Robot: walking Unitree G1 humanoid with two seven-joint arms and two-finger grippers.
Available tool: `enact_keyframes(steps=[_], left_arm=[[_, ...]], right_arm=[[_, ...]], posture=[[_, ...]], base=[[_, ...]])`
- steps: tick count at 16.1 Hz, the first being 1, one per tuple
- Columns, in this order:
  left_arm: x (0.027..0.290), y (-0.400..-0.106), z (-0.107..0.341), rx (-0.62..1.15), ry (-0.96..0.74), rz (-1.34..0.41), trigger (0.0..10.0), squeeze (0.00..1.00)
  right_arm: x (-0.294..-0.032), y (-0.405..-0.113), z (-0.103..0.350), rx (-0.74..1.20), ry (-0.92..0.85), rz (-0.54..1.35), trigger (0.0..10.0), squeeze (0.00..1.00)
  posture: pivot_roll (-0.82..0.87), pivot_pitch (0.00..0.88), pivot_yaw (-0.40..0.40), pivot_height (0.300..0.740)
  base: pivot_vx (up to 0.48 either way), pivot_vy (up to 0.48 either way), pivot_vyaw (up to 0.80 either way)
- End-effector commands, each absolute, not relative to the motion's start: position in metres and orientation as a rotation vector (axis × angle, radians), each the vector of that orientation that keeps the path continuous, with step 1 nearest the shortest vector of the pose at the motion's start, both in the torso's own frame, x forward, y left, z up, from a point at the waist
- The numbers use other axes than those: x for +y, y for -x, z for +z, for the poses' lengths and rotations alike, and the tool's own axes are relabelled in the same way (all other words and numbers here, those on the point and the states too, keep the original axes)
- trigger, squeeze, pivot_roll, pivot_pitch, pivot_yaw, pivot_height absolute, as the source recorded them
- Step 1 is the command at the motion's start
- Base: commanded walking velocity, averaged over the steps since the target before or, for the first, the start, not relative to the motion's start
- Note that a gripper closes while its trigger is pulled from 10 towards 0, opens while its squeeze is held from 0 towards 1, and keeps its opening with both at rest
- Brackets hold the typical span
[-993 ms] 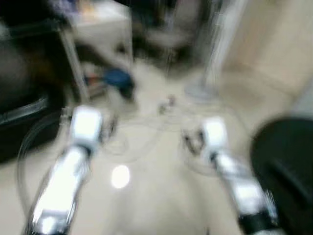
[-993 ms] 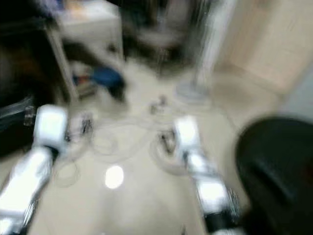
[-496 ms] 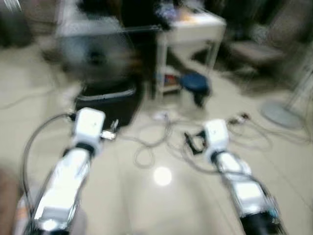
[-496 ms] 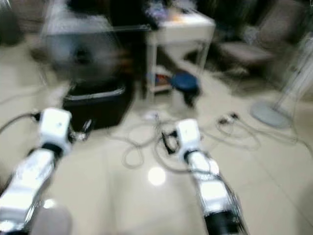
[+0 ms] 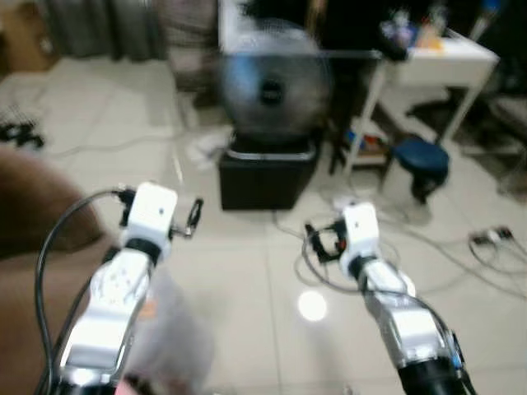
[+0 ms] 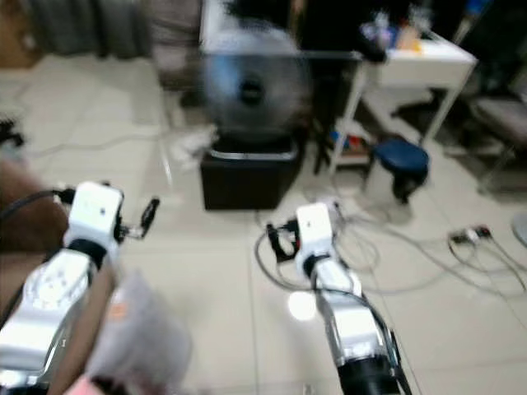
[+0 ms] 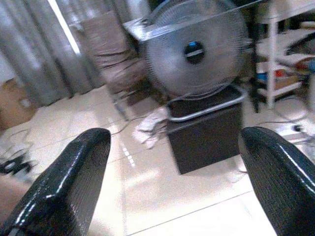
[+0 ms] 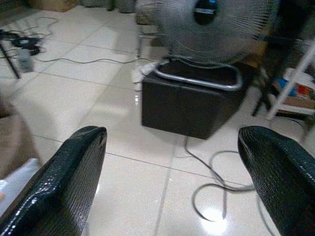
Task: Move the pillow to the sofa from floor
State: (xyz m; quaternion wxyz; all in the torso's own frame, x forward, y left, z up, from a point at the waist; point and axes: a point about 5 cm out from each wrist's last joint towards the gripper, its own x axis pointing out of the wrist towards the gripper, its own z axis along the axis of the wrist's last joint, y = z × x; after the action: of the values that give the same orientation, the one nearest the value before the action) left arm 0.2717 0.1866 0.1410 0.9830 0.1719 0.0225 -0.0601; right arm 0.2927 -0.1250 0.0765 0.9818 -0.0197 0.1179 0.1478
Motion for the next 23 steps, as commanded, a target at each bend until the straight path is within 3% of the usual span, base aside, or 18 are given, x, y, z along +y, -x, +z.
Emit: enact_keyframes(steps=[1,7,12,23], left_arm=[[0.18,-0.272,0.142,0.034,-0.345,-0.144,10.0,0.0],[0.182,-0.271,0.131,0.081,-0.301,-0.163,10.0,0.0],[0.181,-0.273,0.128,0.094,-0.301,-0.166,10.0,0.0],[0.181,-0.276,0.126,0.089,-0.309,-0.179,10.0,0.0]], right_arm=[[-0.134,-0.295,0.078,0.237,0.048,0.27,10.0,0.0],[-0.133,-0.298,0.08,0.245,0.081,0.251,10.0,0.0],[-0.142,-0.299,0.079,0.278,0.069,0.121,10.0,0.0],[-0.142,-0.3,0.082,0.285,0.092,0.112,10.0,0.0]], posture=[[0.13,0.0,0.003,0.74],[0.13,0.0,0.002,0.74],[0.11,0.0,0.009,0.74],[0.09,0.0,0.014,0.74]], base=[[0.0,-0.48,0.0],[0.0,-0.08,0.0],[0.0,0.0,0.0],[-0.3,0.0,0.0]])
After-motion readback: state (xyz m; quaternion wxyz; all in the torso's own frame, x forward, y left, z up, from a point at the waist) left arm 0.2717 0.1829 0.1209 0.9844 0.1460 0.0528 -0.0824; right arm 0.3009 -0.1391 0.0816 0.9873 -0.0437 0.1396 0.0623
